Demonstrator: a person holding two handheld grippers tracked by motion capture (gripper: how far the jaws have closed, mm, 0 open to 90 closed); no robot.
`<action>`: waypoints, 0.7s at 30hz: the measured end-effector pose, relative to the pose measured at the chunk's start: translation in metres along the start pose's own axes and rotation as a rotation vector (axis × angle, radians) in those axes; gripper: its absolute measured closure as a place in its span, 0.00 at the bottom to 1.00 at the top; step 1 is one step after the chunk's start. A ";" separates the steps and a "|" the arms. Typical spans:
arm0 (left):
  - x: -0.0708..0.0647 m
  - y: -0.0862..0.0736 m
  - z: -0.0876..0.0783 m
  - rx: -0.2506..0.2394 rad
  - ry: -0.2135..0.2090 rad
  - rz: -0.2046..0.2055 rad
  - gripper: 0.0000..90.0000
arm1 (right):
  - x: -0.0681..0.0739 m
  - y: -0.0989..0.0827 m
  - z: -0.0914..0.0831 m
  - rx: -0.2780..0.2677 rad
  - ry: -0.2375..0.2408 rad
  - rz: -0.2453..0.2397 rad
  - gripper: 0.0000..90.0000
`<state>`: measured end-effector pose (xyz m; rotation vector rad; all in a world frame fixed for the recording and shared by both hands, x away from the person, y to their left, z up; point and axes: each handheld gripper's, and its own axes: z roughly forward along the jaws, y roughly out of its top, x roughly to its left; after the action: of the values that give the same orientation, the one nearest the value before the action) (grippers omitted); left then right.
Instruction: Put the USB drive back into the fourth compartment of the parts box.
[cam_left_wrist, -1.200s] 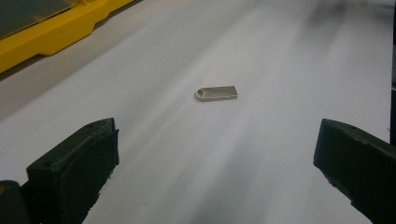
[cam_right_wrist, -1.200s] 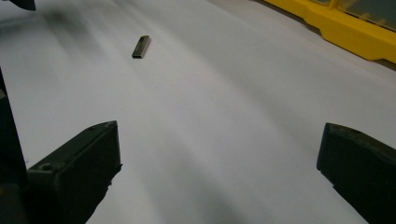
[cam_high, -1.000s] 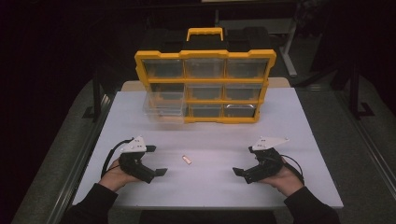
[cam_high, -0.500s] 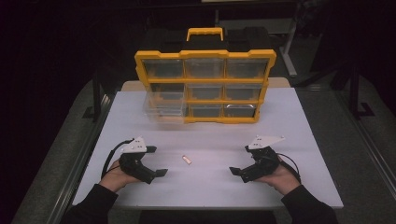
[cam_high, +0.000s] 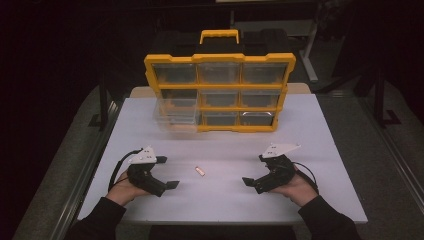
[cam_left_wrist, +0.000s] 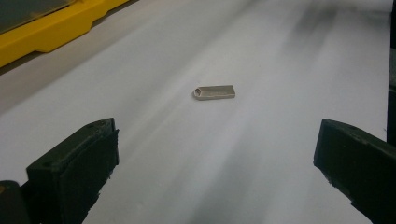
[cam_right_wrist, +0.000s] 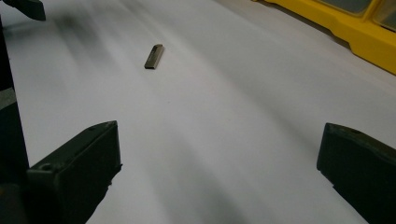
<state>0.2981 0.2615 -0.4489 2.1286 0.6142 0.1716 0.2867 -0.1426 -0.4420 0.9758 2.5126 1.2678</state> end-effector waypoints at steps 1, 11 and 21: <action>0.000 0.000 0.000 0.001 0.000 0.001 0.00 | 0.001 0.001 0.001 0.003 0.000 0.000 0.00; 0.000 -0.001 -0.001 -0.004 0.001 -0.006 0.00 | 0.000 0.006 0.005 -0.002 0.002 0.000 0.00; 0.000 -0.001 -0.001 -0.006 0.003 -0.009 0.00 | 0.000 0.010 0.007 -0.007 0.006 0.000 0.00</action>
<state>0.2977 0.2625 -0.4488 2.1197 0.6240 0.1715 0.2943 -0.1332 -0.4390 0.9724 2.5113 1.2805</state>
